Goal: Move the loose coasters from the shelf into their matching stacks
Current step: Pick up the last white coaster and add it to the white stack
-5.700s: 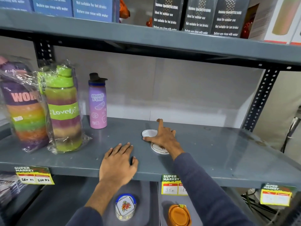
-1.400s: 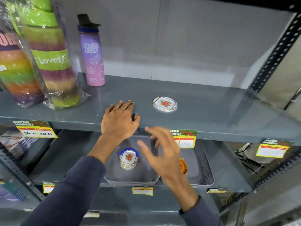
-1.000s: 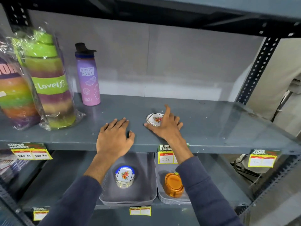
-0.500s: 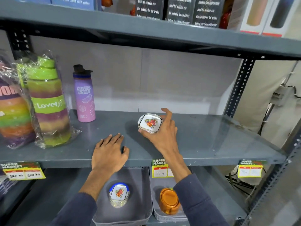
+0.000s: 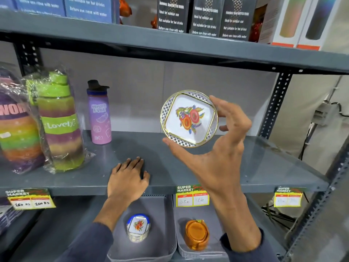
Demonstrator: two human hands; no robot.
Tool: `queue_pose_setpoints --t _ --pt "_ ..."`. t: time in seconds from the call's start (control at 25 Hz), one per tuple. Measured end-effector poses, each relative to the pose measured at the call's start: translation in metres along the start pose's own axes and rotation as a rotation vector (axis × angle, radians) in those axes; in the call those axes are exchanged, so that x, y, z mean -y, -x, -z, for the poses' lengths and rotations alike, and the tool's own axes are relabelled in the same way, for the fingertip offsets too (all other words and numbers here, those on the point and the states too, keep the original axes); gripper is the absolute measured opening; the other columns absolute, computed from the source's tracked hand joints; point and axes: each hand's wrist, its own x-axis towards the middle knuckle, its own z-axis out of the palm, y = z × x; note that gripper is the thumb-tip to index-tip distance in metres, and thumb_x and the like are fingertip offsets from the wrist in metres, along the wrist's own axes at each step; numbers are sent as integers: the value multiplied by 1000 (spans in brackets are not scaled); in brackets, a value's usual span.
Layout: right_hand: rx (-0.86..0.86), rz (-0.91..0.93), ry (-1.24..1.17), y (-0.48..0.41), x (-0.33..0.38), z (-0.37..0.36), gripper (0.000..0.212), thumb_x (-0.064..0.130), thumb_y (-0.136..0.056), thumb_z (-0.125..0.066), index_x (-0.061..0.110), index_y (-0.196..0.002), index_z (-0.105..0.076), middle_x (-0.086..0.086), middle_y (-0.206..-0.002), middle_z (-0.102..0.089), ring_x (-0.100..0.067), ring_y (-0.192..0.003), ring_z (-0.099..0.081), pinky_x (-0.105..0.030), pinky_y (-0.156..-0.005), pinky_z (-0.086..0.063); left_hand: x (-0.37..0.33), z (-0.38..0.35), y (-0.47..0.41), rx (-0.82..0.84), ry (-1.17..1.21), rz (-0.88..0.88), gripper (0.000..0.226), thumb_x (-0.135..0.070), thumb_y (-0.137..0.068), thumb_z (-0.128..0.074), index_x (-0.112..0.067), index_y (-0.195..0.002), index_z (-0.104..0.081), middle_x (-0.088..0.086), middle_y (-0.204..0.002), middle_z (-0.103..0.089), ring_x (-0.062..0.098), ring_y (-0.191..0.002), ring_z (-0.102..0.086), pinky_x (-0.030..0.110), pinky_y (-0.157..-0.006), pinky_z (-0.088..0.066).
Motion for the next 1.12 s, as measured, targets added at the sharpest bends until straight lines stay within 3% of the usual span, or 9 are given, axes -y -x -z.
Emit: queue_pose_setpoints --t 0.2,0.36,0.48,0.68,0.76,0.84,0.92,1.12 --pt "100 -83 -10 13 2 -3 95 52 -60 -93 26 -132 -36 19 -135 -45 -32 -119 -57 -51 -96 -48 -1 1 -1 -9 18 3 57 -44 -93 -32 -27 -147 -41 -11 -157 -39 14 -147 -30 38 -120 -21" --pt "352 -237 -79 43 3 -1 84 64 -56 -84 38 -124 -41 41 -120 -42 -20 -112 -55 -42 -94 -50 3 3 2 -8 25 -17 56 -40 -91 -36 -23 -143 -46 -5 -153 -45 18 -146 -33 38 -119 -24" --pt "618 -367 -122 89 -4 1 73 72 -53 -80 48 -110 -41 36 -111 -51 -9 -105 -54 -18 -83 -48 5 0 -3 44 6 -39 57 -37 -94 -39 -24 -149 -36 -5 -161 -32 19 -149 -26 40 -121 -19" --pt "1018 -495 -41 197 -33 -34 68 79 -57 -75 40 -108 -53 26 -100 -62 0 -91 -46 -9 -72 -39 3 -8 -5 -8 3 -12 60 -41 -90 -32 -23 -147 -41 -7 -158 -37 19 -147 -32 43 -120 -22" --pt "1077 -537 -22 242 -54 -63 57 70 -63 -78 33 -104 -65 17 -97 -74 -1 -85 -50 -10 -76 -41 4 -9 -6 -24 -1 -15 61 -42 -89 -31 -23 -146 -43 -7 -157 -39 19 -146 -33 43 -119 -23" --pt "1159 -649 36 280 -74 -95 54 67 -69 -77 26 -105 -72 5 -101 -79 -15 -98 -60 -25 -87 -51 5 -10 -6 -29 3 -10 60 -42 -89 -31 -23 -145 -44 -8 -157 -39 19 -146 -33 42 -118 -23" --pt "1255 -745 84 307 -92 -123 61 71 -71 -69 26 -111 -72 -4 -104 -77 -26 -113 -57 -35 -92 -55 4 -12 -5 -38 0 -5 59 -42 -90 -33 -24 -145 -45 -9 -156 -40 18 -146 -34 41 -118 -23" --pt "1294 -705 160 342 -118 -168 67 71 -72 -67 23 -119 -70 -9 -107 -75 -29 -113 -59 -35 -90 -56 3 -10 -5 -56 -12 -7 64 -43 -86 -28 -23 -144 -46 -9 -155 -42 18 -145 -35 40 -117 -24"
